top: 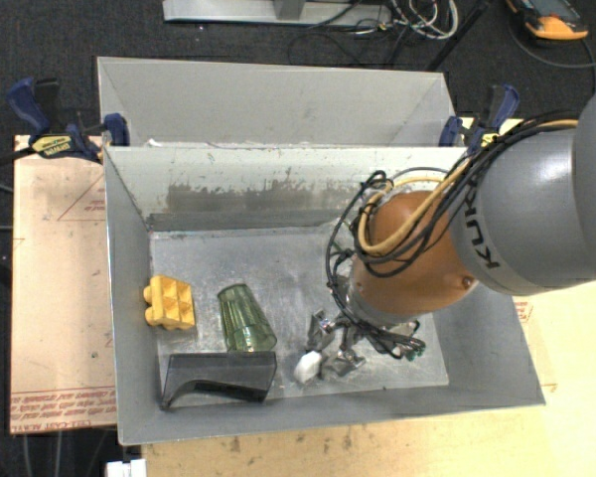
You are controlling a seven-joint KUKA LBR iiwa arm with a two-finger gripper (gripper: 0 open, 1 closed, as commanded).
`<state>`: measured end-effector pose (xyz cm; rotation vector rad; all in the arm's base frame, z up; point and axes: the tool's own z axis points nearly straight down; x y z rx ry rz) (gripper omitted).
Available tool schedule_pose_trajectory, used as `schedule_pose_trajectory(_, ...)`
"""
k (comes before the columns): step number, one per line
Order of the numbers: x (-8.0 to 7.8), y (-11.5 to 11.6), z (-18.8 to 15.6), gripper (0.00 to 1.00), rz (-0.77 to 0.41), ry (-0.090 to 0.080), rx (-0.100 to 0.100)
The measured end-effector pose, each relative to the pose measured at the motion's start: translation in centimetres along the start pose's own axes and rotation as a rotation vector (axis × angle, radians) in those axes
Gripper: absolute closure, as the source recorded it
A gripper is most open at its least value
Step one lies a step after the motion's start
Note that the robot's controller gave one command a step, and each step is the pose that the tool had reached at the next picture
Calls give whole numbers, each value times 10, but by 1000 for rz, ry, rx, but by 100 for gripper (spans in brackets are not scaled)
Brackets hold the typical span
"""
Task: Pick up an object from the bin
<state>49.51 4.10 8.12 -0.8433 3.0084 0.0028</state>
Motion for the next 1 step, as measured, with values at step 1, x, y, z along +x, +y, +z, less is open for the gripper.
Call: schedule_pose_trajectory(1, -8, 5, -159, 100, -15, 9, 0)
